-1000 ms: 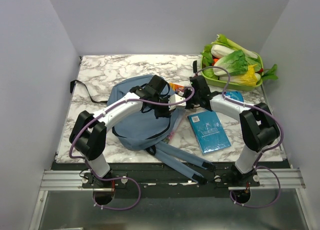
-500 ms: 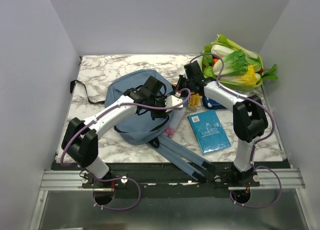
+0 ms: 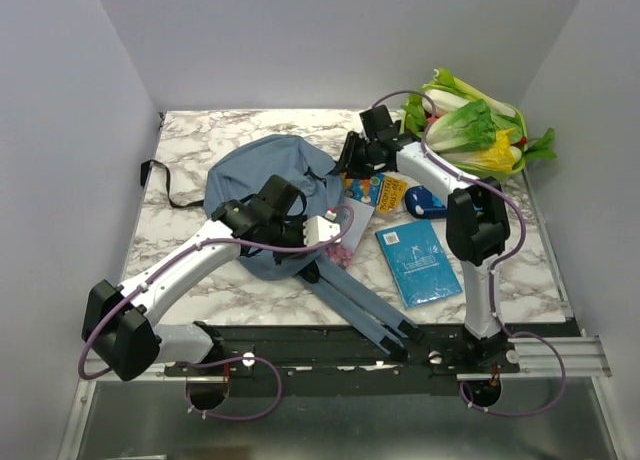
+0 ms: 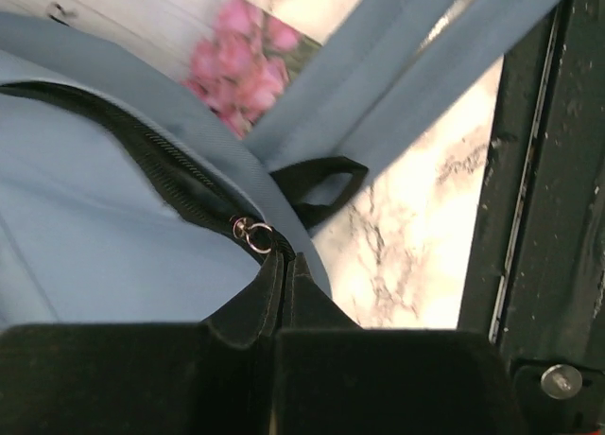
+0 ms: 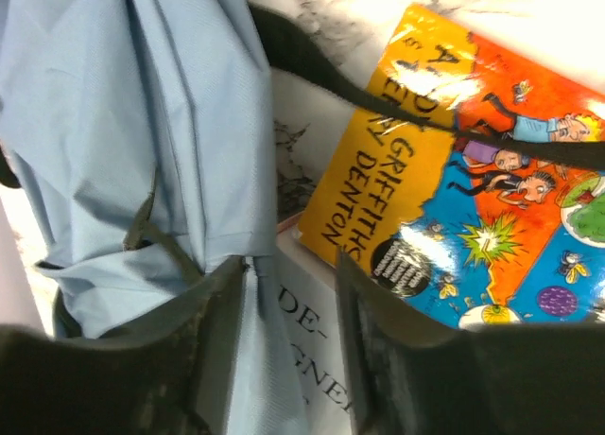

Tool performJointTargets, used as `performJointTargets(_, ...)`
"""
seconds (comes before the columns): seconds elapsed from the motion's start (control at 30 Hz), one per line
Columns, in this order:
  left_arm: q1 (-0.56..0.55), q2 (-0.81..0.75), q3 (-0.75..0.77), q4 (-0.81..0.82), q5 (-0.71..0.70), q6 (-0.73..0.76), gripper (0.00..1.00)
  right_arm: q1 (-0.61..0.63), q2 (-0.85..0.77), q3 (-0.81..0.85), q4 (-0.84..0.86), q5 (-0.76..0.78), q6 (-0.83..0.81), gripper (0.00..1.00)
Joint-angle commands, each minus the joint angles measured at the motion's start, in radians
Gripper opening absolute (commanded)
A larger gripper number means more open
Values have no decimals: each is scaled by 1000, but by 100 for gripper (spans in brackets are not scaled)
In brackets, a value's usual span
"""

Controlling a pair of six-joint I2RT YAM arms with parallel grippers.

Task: Pack the student bag
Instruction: Unzip the student bag at the center of the board.

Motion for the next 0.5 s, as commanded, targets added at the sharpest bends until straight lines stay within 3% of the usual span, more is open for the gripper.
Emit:
performJointTargets(0.0,-4,-93,-124,-70,-22,-53,0,-38,2,56,-18,92,-28,67)
performJointTargets(0.07,0,-104,-144,14,-48,-93,0,-31,-73,-30,-18,99,-17,84)
performJointTargets(0.17,5,-89,-133,84,-71,-149,0,7,-209,-176,-10,111,-19,96)
performJointTargets(0.47,7,-14,-49,115,-79,-147,0,161,-571,-627,83,73,136,95)
